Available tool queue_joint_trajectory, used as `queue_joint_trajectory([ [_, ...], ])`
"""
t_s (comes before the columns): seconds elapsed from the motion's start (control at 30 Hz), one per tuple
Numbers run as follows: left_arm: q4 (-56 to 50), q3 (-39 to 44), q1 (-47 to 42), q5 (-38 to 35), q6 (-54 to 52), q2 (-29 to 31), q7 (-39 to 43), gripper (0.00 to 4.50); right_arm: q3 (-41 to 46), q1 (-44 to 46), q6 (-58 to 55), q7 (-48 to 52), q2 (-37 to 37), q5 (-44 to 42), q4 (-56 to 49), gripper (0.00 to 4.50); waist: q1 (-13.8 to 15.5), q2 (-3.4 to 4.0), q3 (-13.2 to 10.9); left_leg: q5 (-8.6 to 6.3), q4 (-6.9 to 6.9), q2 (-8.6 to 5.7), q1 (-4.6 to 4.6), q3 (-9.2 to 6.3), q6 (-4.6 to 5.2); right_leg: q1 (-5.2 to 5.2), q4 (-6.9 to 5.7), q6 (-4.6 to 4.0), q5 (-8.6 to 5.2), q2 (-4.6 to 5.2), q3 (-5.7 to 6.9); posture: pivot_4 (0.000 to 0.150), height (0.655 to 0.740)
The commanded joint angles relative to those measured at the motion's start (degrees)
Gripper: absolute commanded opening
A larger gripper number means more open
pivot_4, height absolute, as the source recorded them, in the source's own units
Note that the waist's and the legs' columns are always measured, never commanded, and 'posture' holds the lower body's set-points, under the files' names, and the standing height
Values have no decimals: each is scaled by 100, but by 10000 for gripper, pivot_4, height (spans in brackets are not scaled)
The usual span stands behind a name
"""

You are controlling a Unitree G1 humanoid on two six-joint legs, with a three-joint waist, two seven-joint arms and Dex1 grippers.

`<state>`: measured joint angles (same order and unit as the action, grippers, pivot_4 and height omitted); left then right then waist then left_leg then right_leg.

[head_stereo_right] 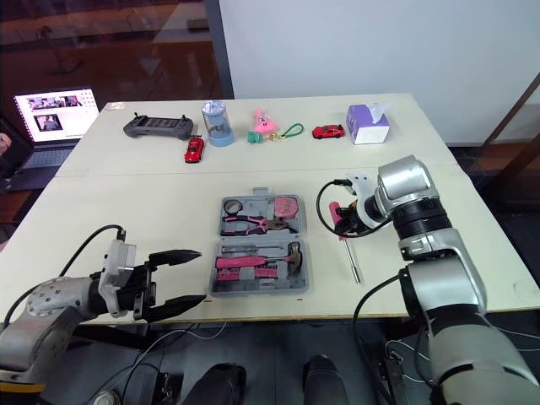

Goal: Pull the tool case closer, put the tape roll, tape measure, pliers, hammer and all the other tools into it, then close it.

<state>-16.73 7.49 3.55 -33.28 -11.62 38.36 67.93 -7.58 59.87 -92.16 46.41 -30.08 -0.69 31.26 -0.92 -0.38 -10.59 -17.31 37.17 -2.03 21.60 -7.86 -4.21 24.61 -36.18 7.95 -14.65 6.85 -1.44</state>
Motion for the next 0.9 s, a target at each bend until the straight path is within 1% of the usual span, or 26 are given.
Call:
queue_joint_trajectory([
  [0.03,-97,44,-46,-66,86,-2,-4,45000,781,-179,41,-948,286,170,-31,4935,-14,0,0,0,0,0,0,0,0,0,-2,0,0,0,0,1500,7400],
  [0.17,-156,70,-16,-38,71,-16,-86,45000,1455,-661,645,-1753,794,136,5,4935,-111,-1,6,0,-3,2,-12,0,2,-4,-6,0,0,-2,0,1500,7400],
  [0.27,-222,139,36,-56,50,4,-159,45000,1674,-996,1028,-2069,1018,29,-226,4935,-168,-35,41,0,-2,1,-18,-1,3,-13,-8,0,0,-1,0,1500,7400],
  [0.33,-233,167,54,-63,39,22,-189,45000,1714,-1160,1035,-2125,1087,-77,-445,15281,-188,-53,82,-6,-2,3,-25,-2,12,-19,-8,0,0,-2,0,1500,7400],
  [0.37,-232,175,61,-66,37,30,-198,45000,1743,-1227,1040,-2154,1113,-138,-547,18267,-191,-53,91,-9,-1,3,-28,-2,18,-22,-8,0,0,-2,0,1500,7400],
  [0.4,-229,185,77,-63,44,38,-204,45000,1777,-1319,1044,-2186,1135,-192,-708,22422,-190,-53,101,-11,0,2,-32,-2,22,-27,-8,0,0,-3,0,1500,7400],
  [0.43,-224,194,95,-63,52,46,-203,45000,1780,-1421,1072,-2206,1134,-238,-910,27865,-183,-54,114,-14,0,2,-33,-2,27,-29,-8,0,0,-3,0,1500,7400],
  [0.47,-222,203,112,-64,58,52,-203,45000,1788,-1529,1075,-2227,1120,-281,-1158,31723,-177,-53,119,-14,0,2,-34,-4,28,-30,-9,0,0,-3,1,1500,7400],
  [0.5,-227,222,132,-73,55,62,-203,45000,1806,-1645,1009,-2237,1098,-340,-1457,37303,-167,-52,120,-14,0,2,-34,-4,28,-31,-9,0,0,-3,1,1500,7400],
  [0.53,-234,239,145,-81,48,72,-205,45000,1787,-1788,965,-2213,1044,-411,-1834,41631,-152,-51,121,-14,2,2,-33,-5,29,-32,-9,0,0,-3,1,1500,7400],
  [0.57,-241,253,153,-86,36,80,-212,45000,1687,-1977,992,-2165,930,-462,-2279,44669,-141,-51,121,-14,4,1,-31,-6,28,-33,-8,1,1,-3,0,1500,7400],
  [0.67,-229,333,195,-110,13,111,-217,45000,1451,-2690,1093,-2072,632,-645,-3919,44669,-96,-36,112,-14,4,-1,-21,-12,28,-28,-5,2,1,-2,1,1500,7400],
  [0.7,-214,363,207,-110,12,128,-210,45000,1378,-3074,1334,-2113,536,-629,-4614,44669,-95,-32,111,-15,2,-1,-15,-13,28,-23,-3,2,1,-2,1,1500,7400],
  [0.77,-194,398,210,-111,0,143,-205,45000,1240,-3667,1866,-2178,413,-589,-5509,44669,-123,-31,110,-15,-1,-1,-17,-12,29,-17,-4,3,0,-2,1,1500,7400],
  [0.8,-179,404,197,-111,-5,155,-200,45000,1283,-4007,2101,-2337,543,-547,-5849,44669,-147,-28,113,-15,-4,-1,-16,-12,30,-16,-4,3,0,-3,1,1500,7400],
  [0.83,-159,416,189,-114,-5,164,-185,45000,1319,-4218,2236,-2465,661,-532,-6030,44669,-165,-29,114,-17,-4,0,-22,-11,33,-16,-6,3,0,-4,1,1500,7400],
  [0.87,-145,420,171,-118,-17,169,-185,45000,1241,-4522,2638,-2610,693,-420,-6189,44669,-169,-30,115,-17,-6,2,-24,-11,34,-17,-7,3,0,-6,0,1500,7400],
  [0.9,-161,412,147,-125,-51,178,-200,45000,1293,-4779,2890,-2774,926,-415,-6245,44669,-164,-29,115,-18,-6,4,-25,-11,35,-17,-7,3,0,-7,0,1500,7400],
])
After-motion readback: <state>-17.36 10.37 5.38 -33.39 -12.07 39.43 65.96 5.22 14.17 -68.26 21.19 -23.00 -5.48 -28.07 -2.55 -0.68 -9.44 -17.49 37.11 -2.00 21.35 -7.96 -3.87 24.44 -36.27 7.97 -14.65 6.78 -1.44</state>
